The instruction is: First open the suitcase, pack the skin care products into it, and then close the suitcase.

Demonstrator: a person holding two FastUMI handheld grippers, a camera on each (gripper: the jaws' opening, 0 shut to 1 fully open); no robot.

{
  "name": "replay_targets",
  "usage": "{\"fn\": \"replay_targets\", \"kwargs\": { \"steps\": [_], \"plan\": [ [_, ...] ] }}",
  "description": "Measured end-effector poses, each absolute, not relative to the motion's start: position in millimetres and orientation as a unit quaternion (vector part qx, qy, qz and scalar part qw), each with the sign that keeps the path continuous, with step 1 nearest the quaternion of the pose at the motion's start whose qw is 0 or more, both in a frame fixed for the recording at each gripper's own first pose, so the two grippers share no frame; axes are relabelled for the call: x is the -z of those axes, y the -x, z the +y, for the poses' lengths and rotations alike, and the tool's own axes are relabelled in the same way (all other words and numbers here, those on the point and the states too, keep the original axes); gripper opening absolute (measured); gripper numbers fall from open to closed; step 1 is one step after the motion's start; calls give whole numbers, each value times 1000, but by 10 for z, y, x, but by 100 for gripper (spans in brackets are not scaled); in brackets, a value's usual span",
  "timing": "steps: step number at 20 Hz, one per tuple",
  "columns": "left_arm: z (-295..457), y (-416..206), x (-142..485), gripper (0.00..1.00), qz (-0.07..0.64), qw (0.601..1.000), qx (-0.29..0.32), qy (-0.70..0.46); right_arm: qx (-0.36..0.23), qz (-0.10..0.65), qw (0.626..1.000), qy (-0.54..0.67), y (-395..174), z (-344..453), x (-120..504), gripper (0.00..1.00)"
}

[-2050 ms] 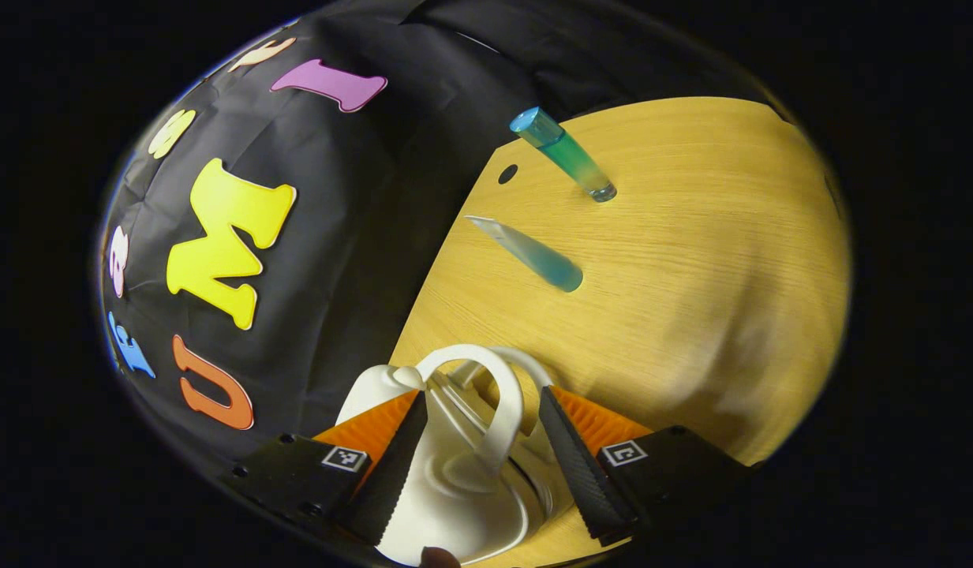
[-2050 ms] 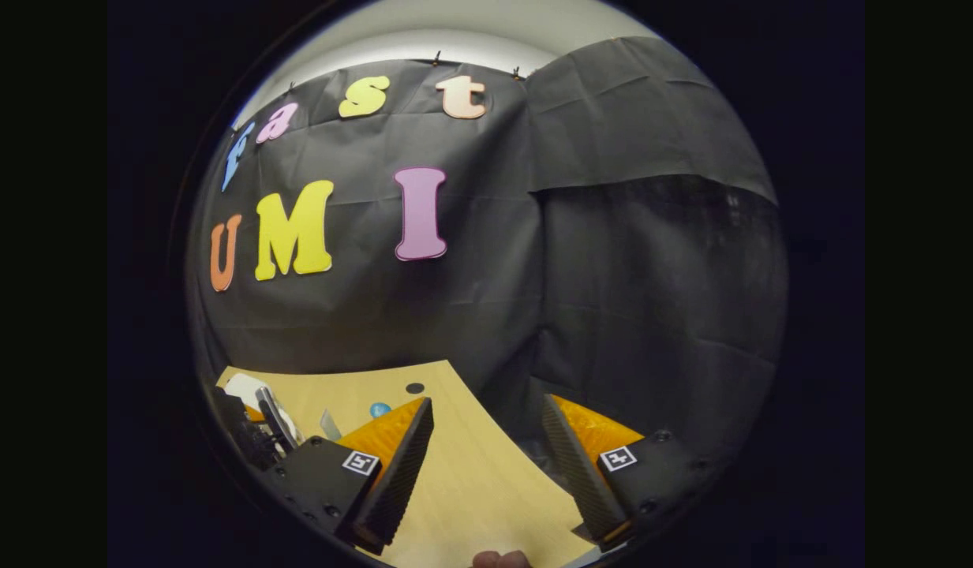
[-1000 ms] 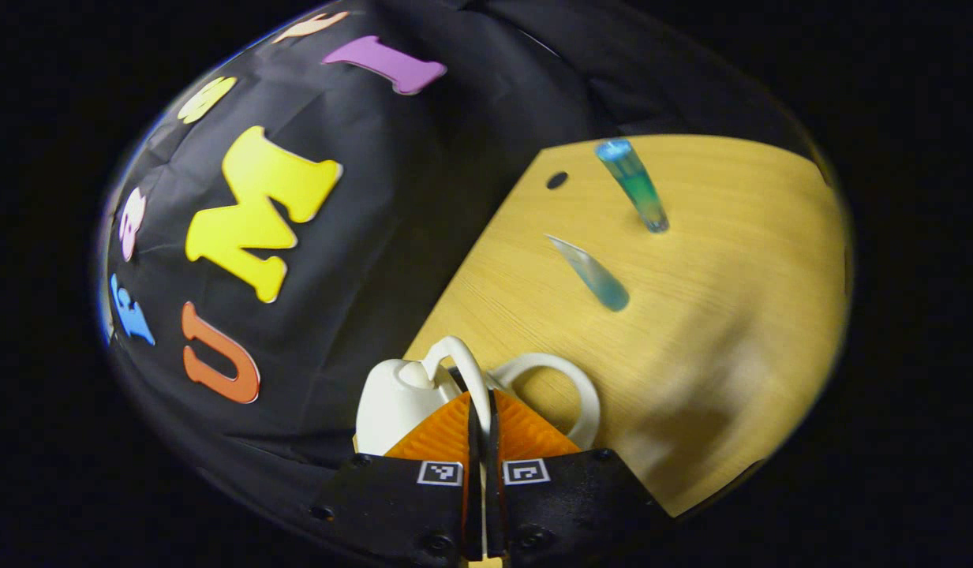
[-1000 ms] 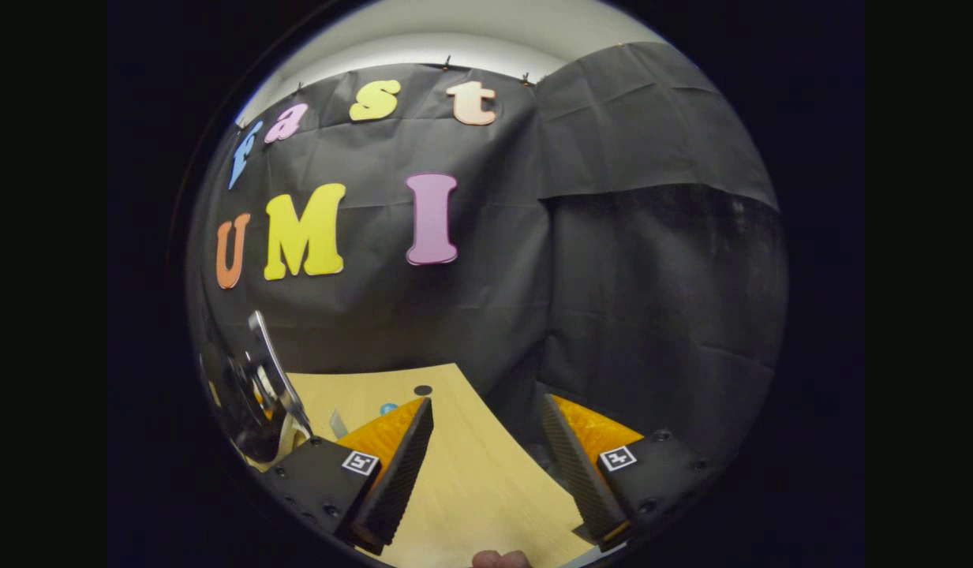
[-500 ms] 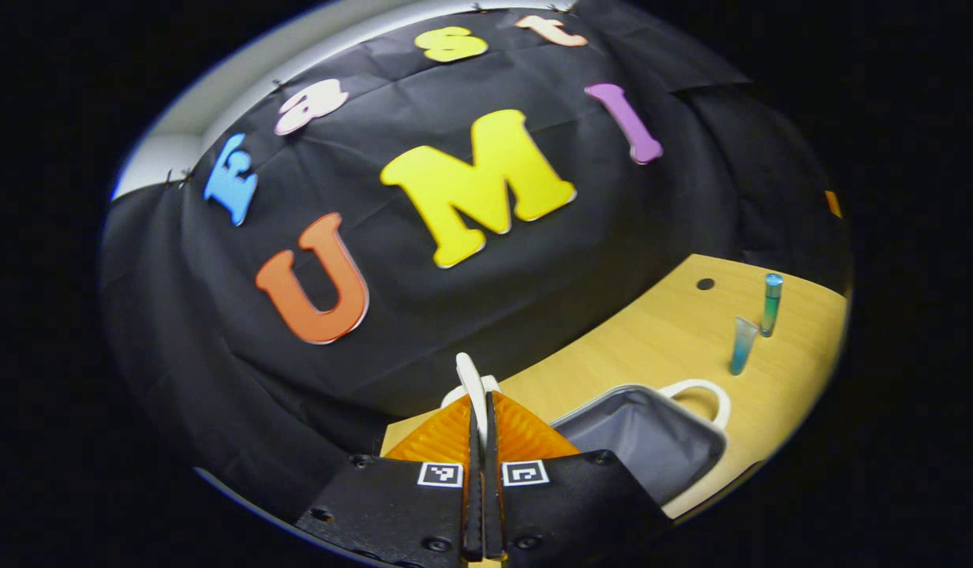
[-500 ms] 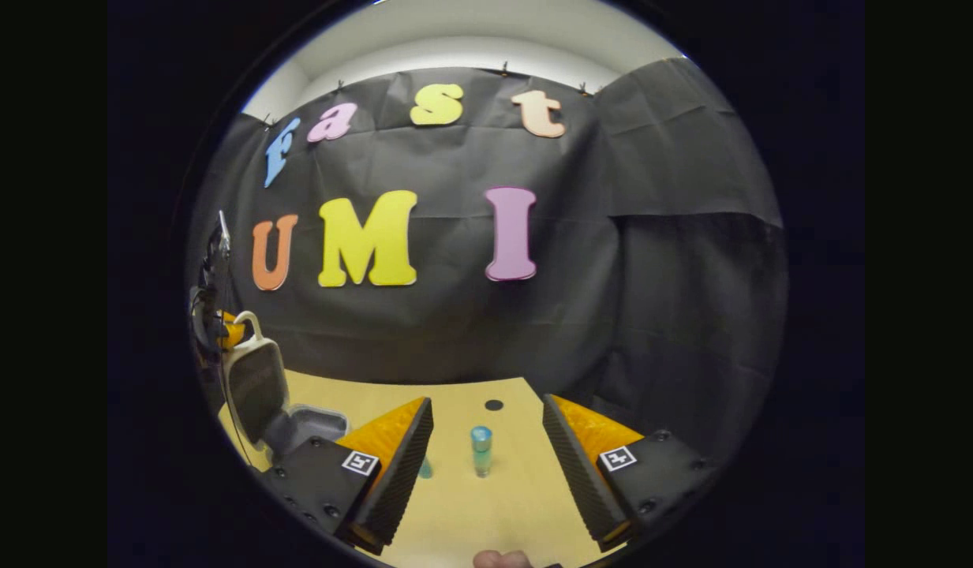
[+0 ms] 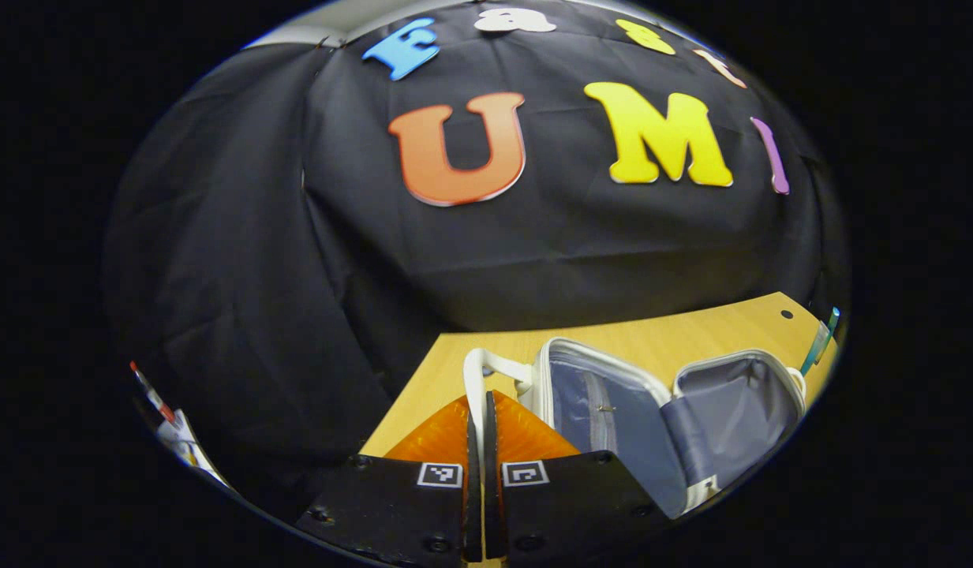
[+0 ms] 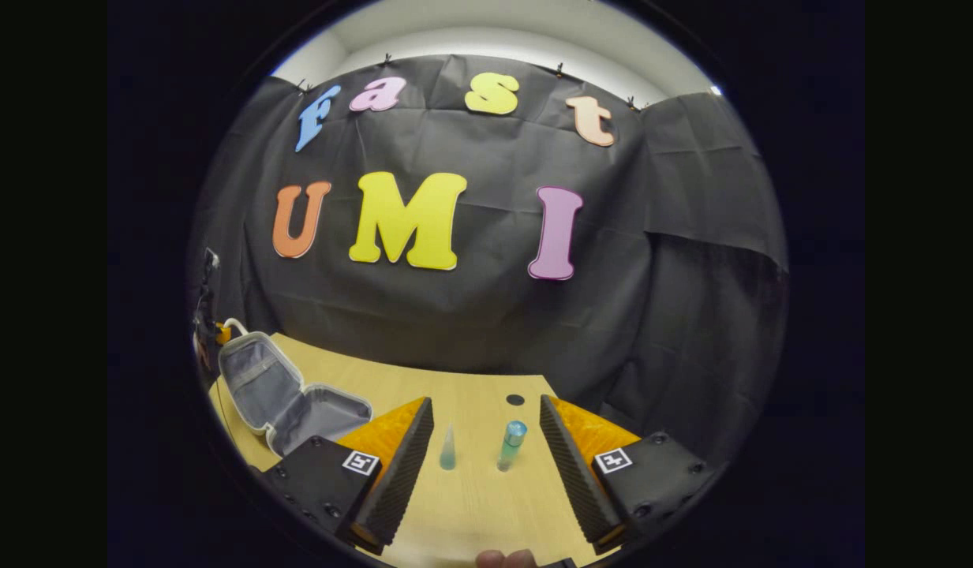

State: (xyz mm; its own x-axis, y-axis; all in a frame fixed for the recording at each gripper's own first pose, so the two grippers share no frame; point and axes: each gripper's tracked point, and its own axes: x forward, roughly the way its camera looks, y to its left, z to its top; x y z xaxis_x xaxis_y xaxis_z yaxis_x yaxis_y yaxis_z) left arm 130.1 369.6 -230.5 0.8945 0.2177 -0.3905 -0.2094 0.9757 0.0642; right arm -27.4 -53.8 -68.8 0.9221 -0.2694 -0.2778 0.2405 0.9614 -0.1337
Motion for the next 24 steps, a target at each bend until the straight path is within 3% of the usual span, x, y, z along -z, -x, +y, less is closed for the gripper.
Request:
{"fn": "replay_targets", "kwargs": {
  "steps": [2,5,10,14,15,16,17,24],
  "plan": [
    [3623,-1402,2946,5,240,963,-111,56,134,162,976,49,258,-461,766,80],
    [3544,-1497,3415,6,272,948,-106,126,136,179,973,54,224,-369,857,80],
    [3634,-1442,3504,15,278,944,-111,140,136,185,972,54,210,-256,891,80],
    [3725,-1362,3307,52,269,950,-125,95,133,177,974,43,153,-251,866,80],
    [3703,-1352,3180,70,257,953,-131,91,131,174,975,39,150,-265,857,80],
    [3652,-1316,3045,70,246,955,-140,89,128,170,976,40,144,-270,856,80],
    [3567,-1274,2908,94,235,957,-145,89,125,164,978,41,143,-288,848,80],
    [2150,-996,1774,96,135,980,-136,47,110,145,983,16,243,-618,946,80]
  ]
}}
